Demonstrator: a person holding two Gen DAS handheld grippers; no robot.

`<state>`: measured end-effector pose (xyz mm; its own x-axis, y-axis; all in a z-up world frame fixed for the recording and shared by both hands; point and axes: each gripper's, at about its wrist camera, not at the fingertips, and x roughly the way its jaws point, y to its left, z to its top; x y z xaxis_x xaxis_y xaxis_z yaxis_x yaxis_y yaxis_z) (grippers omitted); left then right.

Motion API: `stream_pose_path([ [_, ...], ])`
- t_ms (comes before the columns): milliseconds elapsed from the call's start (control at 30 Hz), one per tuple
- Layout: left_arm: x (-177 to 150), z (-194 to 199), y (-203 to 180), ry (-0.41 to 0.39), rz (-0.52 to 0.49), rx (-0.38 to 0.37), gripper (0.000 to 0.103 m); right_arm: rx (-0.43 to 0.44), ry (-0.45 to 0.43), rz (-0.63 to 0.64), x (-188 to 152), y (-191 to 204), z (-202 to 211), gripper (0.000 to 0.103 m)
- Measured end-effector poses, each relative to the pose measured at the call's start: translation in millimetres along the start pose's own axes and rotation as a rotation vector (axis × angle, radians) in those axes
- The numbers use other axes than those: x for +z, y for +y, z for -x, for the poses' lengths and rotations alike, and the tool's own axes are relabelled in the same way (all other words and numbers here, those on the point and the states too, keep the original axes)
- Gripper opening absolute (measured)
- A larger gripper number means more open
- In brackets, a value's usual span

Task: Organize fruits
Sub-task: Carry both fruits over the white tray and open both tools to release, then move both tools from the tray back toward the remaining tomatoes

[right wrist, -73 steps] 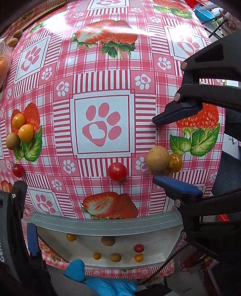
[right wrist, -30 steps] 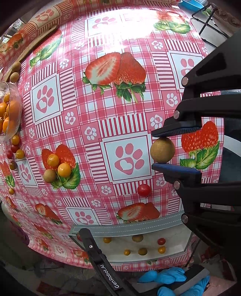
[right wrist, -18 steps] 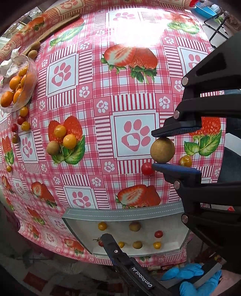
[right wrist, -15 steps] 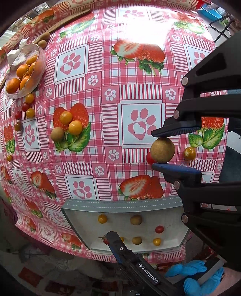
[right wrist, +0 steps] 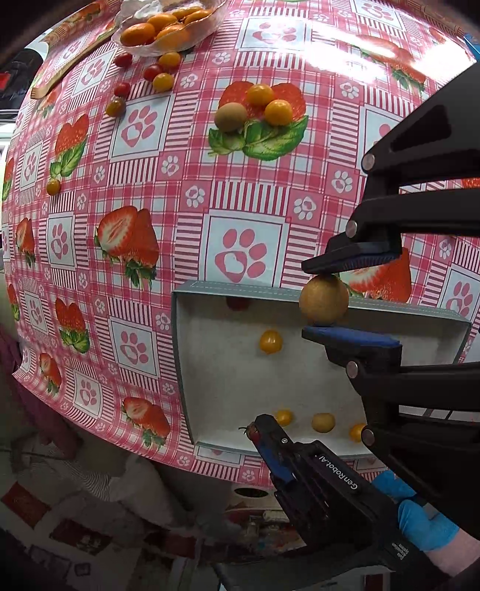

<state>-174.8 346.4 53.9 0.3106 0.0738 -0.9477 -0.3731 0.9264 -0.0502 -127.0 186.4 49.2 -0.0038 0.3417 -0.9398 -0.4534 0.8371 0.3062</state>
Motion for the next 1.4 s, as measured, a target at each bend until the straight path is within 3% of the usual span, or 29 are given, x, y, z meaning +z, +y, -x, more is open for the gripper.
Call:
stream_pose_path([
  [367,4.6,-26.0,10.8,0.024,0.020,0.030,0.023,-0.006,0.019,0.023,51.0,22.9,-45.2,0.031],
  [967,4.4,-41.5,13.6,0.056,0.017,0.050,0.024,-0.050,0.076,0.035,65.8,29.3,-85.5,0.031],
  [1000,4.7,-41.8,13.4,0.059,0.014,0.053,0.026,-0.043,0.081,0.036,66.1,29.6,-85.3,0.032],
  [1100,5.2,-36.2,14.3,0.030,0.018,0.073,0.077,-0.013,0.088,0.026,65.8,30.2,-82.5,0.037],
  [1167,4.6,-27.0,15.3,-0.009,0.009,0.088,0.078,0.006,0.076,0.019,65.4,27.7,-72.6,0.047],
  [1233,6.0,-24.9,15.4,0.004,0.002,0.085,0.078,0.027,0.056,0.016,64.7,27.8,-61.1,0.059],
  [1400,4.3,-10.2,11.6,0.005,-0.010,0.073,0.078,0.051,-0.004,-0.003,58.1,22.1,-26.4,0.071],
])
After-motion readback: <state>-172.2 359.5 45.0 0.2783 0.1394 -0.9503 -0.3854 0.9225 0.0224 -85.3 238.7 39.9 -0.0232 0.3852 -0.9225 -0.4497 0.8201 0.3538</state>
